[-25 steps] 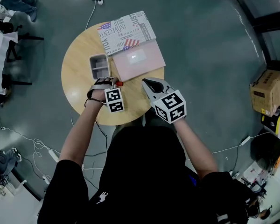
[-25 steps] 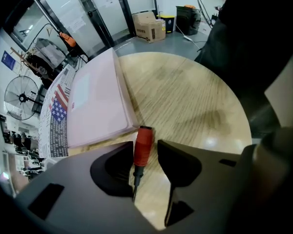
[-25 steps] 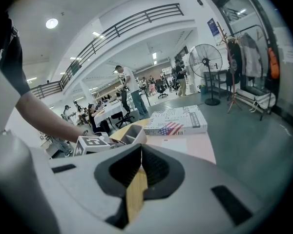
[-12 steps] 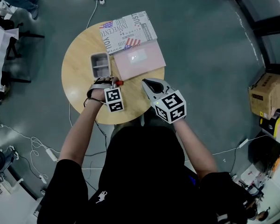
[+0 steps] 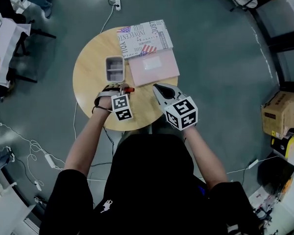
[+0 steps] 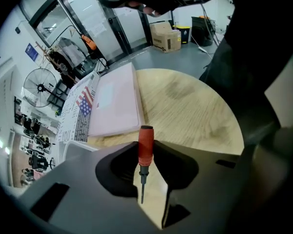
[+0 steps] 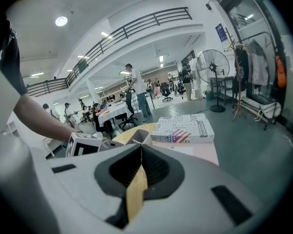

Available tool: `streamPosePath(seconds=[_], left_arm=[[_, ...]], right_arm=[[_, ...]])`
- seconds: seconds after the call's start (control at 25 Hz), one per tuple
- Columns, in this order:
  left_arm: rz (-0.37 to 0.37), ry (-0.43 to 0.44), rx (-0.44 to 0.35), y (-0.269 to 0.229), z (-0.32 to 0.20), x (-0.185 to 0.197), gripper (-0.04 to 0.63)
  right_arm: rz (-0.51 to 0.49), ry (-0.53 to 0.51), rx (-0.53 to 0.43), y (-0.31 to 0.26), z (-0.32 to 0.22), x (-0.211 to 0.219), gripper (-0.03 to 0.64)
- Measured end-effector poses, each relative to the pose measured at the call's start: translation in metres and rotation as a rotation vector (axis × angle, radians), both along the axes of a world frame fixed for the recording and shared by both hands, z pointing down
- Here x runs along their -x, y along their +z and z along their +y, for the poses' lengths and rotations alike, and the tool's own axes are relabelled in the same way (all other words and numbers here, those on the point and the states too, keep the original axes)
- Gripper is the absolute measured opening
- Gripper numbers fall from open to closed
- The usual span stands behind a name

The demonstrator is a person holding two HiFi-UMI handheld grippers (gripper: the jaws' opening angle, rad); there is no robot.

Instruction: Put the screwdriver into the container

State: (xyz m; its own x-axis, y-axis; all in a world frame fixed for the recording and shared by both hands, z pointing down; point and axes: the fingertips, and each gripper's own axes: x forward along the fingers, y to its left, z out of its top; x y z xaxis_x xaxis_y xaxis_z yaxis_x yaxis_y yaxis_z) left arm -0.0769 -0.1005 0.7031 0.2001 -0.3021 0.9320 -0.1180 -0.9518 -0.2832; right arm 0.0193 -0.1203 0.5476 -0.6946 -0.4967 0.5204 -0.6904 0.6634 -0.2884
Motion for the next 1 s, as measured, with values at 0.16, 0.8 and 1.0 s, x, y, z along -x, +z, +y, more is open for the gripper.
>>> streamPosePath(seconds=[0.16,0.8,1.0], left_arm=[[0.056,-0.066,-0.027,-0.017,-0.001,0.002,0.1],[0.353,-0.351,-0.211,-0.112,-0.02,0.017,0.1],[0.46,-0.451,-0.241,-0.134,-0.027,0.025,0.1]], right_arm=[[0.001,-0.008,-0.026,-0.008,-0.001,0.003,0.003],[-0.011,-0.05,-0.093,-0.033,-0.012,0.019,0.003],[-0.02,-0.074,-0.109,-0.039,-0.016,0.03,0.003]])
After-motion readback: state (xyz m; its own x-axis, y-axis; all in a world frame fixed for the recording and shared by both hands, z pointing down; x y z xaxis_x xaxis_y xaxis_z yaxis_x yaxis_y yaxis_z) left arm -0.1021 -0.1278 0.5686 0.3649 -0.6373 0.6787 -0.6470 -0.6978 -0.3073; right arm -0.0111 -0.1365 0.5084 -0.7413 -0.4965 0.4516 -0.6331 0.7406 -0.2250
